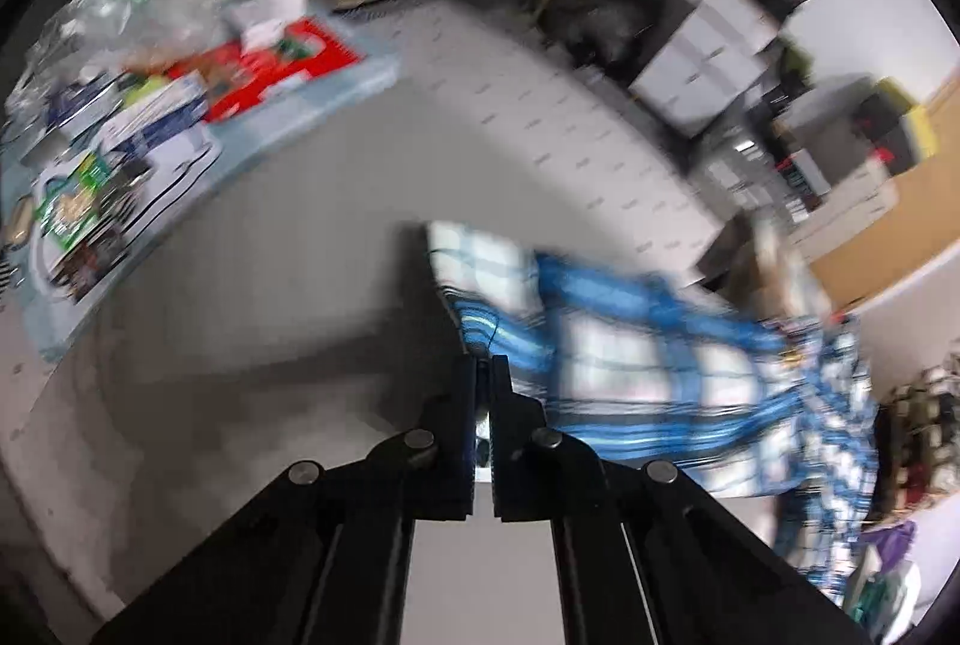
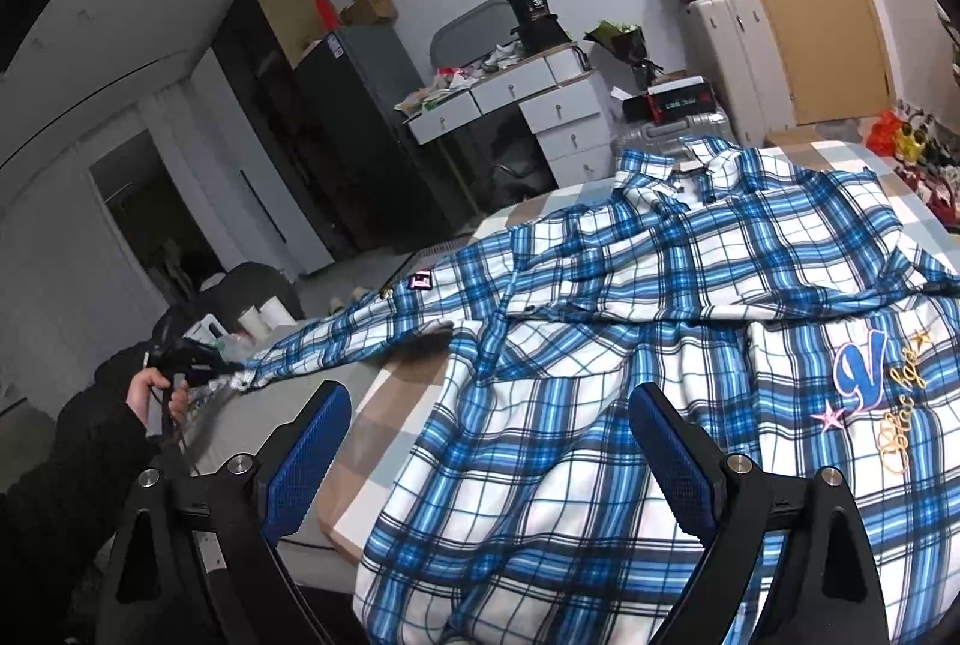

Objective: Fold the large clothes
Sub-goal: 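Grasp the other sleeve cuff with the left gripper and lift it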

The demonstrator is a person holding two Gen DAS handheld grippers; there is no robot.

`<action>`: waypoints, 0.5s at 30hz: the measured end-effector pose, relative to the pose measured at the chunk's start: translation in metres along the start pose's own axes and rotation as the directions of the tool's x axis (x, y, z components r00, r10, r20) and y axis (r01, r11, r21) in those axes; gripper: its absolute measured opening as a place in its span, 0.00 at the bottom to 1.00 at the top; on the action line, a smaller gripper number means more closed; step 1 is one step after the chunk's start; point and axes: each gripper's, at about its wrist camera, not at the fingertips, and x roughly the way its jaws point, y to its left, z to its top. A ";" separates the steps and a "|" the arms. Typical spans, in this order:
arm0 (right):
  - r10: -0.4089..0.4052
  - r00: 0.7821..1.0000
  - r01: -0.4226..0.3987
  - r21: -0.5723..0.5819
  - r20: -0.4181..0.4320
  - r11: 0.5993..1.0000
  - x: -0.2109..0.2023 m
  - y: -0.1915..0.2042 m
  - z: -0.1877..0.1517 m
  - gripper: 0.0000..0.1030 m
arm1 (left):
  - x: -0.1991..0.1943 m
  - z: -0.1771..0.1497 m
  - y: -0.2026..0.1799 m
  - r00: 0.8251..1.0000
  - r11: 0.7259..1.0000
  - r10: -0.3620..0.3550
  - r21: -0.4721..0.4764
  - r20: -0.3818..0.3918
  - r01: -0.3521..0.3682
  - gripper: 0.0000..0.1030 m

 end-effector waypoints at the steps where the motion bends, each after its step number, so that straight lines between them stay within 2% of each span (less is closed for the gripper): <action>1: 0.001 1.000 -0.001 0.001 0.000 1.000 0.000 0.000 0.000 0.92 | -0.009 -0.001 -0.008 0.999 0.999 -0.040 0.020 0.029 0.040 0.00; 3: 0.004 1.000 -0.004 0.003 -0.004 1.000 0.001 -0.001 0.000 0.92 | -0.026 -0.004 -0.025 0.985 0.986 -0.152 0.082 0.085 0.145 0.00; 4: 0.005 1.000 -0.005 0.005 -0.004 1.000 0.001 -0.001 0.000 0.92 | -0.032 -0.007 -0.031 0.970 0.970 -0.224 0.121 0.100 0.211 0.00; 5: 0.007 1.000 -0.007 0.006 -0.005 1.000 0.001 -0.001 0.000 0.92 | -0.033 -0.010 -0.038 0.955 0.949 -0.281 0.175 0.094 0.261 0.00; 6: 0.008 1.000 -0.008 0.007 -0.006 1.000 0.001 -0.001 0.000 0.92 | -0.027 -0.011 -0.038 0.952 0.940 -0.300 0.192 0.065 0.283 0.00; 7: 0.007 1.000 -0.007 0.008 -0.007 1.000 0.001 -0.001 0.000 0.92 | -0.016 -0.012 -0.036 0.957 0.944 -0.287 0.179 0.026 0.278 0.00; 9: 0.009 1.000 -0.009 0.009 -0.009 1.000 0.001 -0.001 0.000 0.92 | 0.007 -0.013 -0.023 0.980 0.972 -0.200 0.121 -0.023 0.201 0.00; 11: 0.008 1.000 -0.008 0.007 -0.008 1.000 0.000 -0.001 0.000 0.92 | 0.012 -0.011 0.000 0.986 0.986 -0.168 0.023 0.008 0.168 0.00; 13: 0.005 1.000 -0.005 0.010 -0.008 1.000 -0.001 -0.002 0.000 0.92 | 0.007 -0.012 0.016 0.984 0.984 -0.171 -0.041 0.043 0.173 0.00; 15: 0.008 1.000 -0.008 0.018 -0.009 1.000 -0.001 -0.004 0.001 0.92 | 0.005 -0.011 0.026 0.994 0.994 -0.096 -0.045 0.045 0.098 0.06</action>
